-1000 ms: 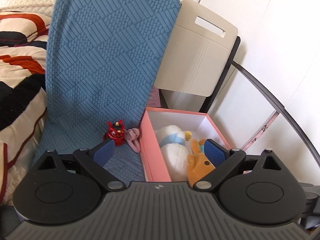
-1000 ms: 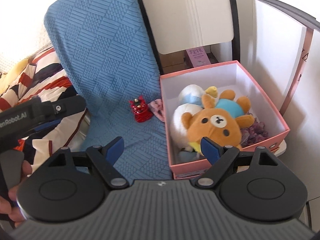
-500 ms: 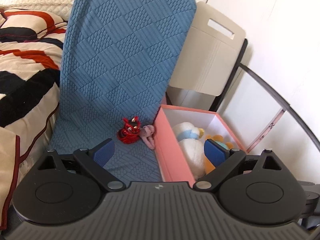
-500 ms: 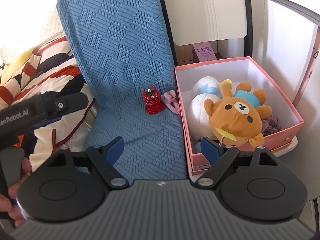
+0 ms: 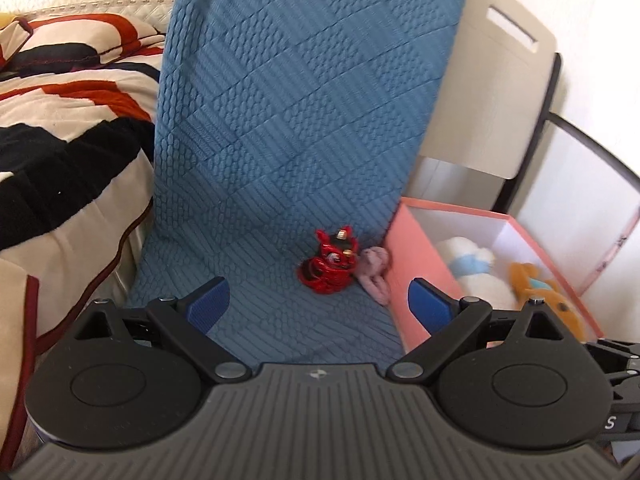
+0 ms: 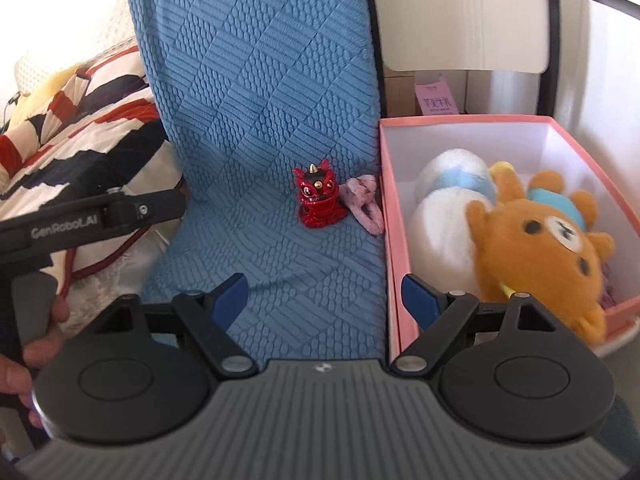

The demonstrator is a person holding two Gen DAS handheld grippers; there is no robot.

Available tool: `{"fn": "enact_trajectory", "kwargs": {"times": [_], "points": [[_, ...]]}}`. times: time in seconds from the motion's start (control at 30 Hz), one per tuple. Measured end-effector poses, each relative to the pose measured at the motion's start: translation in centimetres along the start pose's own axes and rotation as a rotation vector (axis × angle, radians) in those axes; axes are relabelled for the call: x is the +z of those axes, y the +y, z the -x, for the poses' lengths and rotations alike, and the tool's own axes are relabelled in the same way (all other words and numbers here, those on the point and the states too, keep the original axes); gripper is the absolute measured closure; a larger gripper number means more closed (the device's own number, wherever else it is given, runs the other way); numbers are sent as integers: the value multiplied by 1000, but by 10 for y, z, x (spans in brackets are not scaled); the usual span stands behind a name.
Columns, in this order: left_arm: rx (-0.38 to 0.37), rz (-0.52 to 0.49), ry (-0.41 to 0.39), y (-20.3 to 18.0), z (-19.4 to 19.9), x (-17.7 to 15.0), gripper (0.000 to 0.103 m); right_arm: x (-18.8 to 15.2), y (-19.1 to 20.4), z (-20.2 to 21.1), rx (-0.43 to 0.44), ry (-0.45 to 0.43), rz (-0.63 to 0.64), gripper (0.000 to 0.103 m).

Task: Organize objects
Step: 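Withdraw both tools from the pink box toward the chair seat, then close left tool on the red lion figurine while right tool grasps the pink bunny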

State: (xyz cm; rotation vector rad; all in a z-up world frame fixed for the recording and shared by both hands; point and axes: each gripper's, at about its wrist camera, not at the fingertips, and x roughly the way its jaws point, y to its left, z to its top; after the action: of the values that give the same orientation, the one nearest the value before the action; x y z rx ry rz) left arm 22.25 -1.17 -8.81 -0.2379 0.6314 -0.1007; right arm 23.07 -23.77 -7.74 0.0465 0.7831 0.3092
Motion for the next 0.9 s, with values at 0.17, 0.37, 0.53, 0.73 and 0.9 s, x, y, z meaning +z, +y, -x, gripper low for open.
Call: {"fn": "enact_trajectory", "kwargs": {"times": [0.17,0.37,0.53,0.73,0.9], "points": [[60,-57,0,10,-30,5,5,1,18,-38,-29,-27,121,18],[19,-23,-3,28,-64,15,5,12,32,-70,-25,-55,192,21],[12,4,6,44,-93,21,5,19,40,-96,-36,-52,242,38],[7,62,54,63,-130,34,5,28,48,-124,-55,-43,288,61],[-58,82,93,70,-157,43,6,39,46,-145,-108,-44,276,76]]}}
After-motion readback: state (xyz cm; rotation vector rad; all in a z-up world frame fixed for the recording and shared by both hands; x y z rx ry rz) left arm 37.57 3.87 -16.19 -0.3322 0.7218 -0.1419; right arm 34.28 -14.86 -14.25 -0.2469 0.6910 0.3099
